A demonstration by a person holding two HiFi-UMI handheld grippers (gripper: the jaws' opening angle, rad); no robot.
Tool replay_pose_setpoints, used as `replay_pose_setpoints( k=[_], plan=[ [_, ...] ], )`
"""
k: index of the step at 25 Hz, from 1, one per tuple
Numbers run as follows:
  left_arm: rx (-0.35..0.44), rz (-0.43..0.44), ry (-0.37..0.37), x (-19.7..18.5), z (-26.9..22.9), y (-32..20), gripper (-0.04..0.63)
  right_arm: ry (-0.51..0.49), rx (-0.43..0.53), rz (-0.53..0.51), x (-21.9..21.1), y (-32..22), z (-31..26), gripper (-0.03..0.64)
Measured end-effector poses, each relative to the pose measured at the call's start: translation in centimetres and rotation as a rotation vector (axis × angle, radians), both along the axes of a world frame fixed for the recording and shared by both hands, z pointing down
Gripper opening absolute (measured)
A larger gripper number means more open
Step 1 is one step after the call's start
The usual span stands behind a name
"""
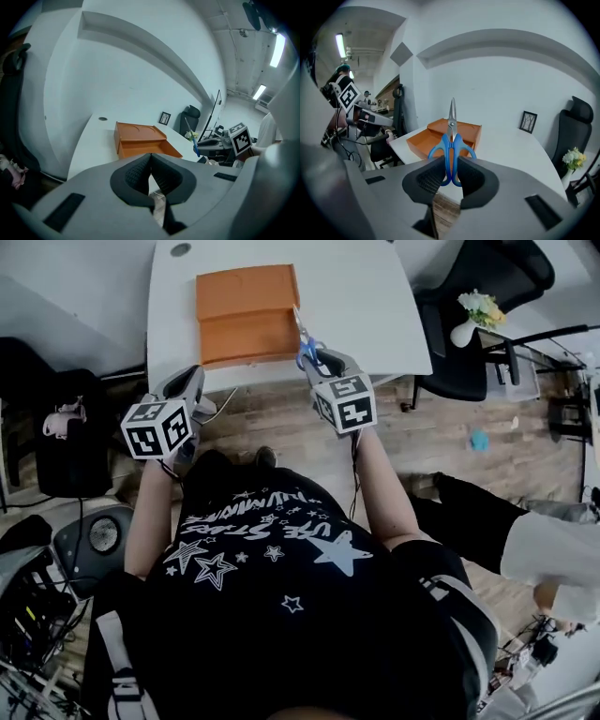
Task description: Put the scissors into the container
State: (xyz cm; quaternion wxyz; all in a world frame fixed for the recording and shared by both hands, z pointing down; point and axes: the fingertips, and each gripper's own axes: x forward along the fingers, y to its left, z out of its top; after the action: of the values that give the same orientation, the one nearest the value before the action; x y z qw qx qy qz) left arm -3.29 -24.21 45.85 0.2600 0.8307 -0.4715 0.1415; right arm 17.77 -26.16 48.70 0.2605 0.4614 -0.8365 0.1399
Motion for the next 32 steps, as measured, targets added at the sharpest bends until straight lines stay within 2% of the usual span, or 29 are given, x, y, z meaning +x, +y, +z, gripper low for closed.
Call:
replay_pose_setpoints(
  k=[7, 17, 26, 32],
  plan=[
    [-0.021, -0.075, -0.007, -1.3, 0.0, -1.2, 0.018, 0.127, 0.032, -0.165, -2.9, -2.8, 0.8, 0.092],
    [-0.05, -0.021, -0.021, 0.7, 1.7, -6.1, 0.018, 0.331, 0.075, -0.323, -3.9, -6.4, 2.1, 0.092],
    [-0.072, -0.043, -0.017, -1.0, 3.1, -11.4, 0.018, 0.446, 0.051, -0.49, -6.9, -10.6, 4.2, 0.092],
    [-0.084, -0.062, -0.017, -3.5, 3.9, -13.5, 0.018, 0.589, -0.01, -0.626, -9.3, -11.8, 6.8, 0.092]
  ],
)
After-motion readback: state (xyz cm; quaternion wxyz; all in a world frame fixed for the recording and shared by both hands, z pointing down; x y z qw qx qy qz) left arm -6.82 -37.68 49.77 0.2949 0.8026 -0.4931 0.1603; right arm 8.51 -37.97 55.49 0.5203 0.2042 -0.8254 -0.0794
